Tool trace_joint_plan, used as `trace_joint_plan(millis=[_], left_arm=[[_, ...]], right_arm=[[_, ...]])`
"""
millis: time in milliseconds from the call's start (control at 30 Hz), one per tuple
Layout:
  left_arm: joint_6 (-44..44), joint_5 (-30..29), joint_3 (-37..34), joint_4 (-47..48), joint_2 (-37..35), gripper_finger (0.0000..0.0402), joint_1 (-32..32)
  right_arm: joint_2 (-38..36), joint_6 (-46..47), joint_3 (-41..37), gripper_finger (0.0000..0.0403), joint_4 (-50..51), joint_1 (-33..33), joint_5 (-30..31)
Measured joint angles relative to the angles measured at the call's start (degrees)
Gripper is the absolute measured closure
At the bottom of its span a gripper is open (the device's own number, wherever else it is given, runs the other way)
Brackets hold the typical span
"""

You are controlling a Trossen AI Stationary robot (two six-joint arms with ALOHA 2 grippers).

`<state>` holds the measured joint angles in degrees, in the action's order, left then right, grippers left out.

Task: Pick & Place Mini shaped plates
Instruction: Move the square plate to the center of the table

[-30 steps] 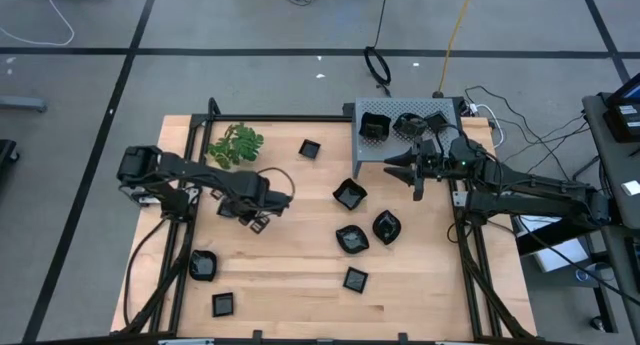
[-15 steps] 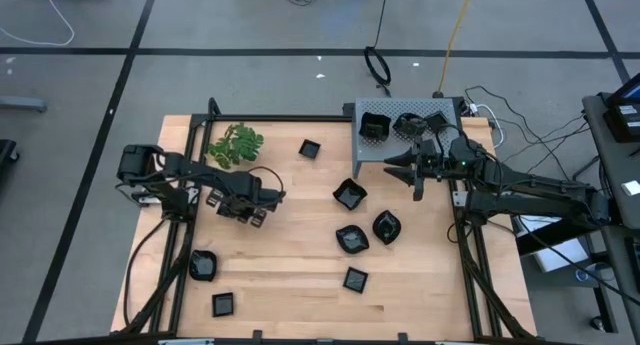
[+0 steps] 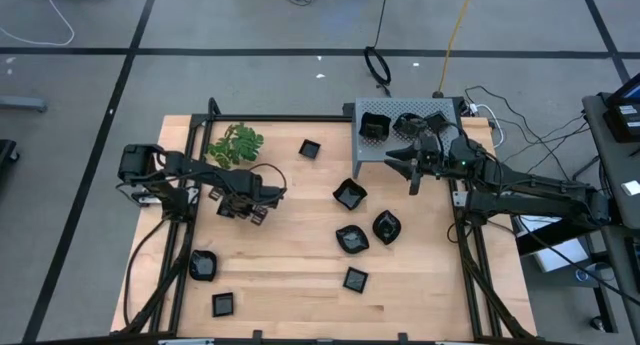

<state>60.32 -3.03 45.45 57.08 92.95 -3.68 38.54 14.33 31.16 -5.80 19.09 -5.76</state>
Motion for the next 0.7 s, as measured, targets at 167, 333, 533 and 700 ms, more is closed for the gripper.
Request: trace_joint_plan(millis=[167,333,533,700], left_arm=[[0.38,0.82,0.02,-0.61,0.0,0.0392,-0.04],[1.35,3.22,1.81,-0.58,0.11,0.038,1.0],[-3.72,0.66,11.21,-2.56,0.09,0.0396,4.35],[-18.27,-8.19,19.13,-15.0,0.04,0.0384,7.93]], right_arm=[[0.0,0.0,0.0,0.0287,0.0,0.0,0.0],[0.0,0.03,0.0,0.0287,0.0,0.0,-0.01],[0.0,1.7,0.0,0.0287,0.0,0.0,-0.02],[0.0,1.73,0.0,0.0287,0.02,0.0,0.0]])
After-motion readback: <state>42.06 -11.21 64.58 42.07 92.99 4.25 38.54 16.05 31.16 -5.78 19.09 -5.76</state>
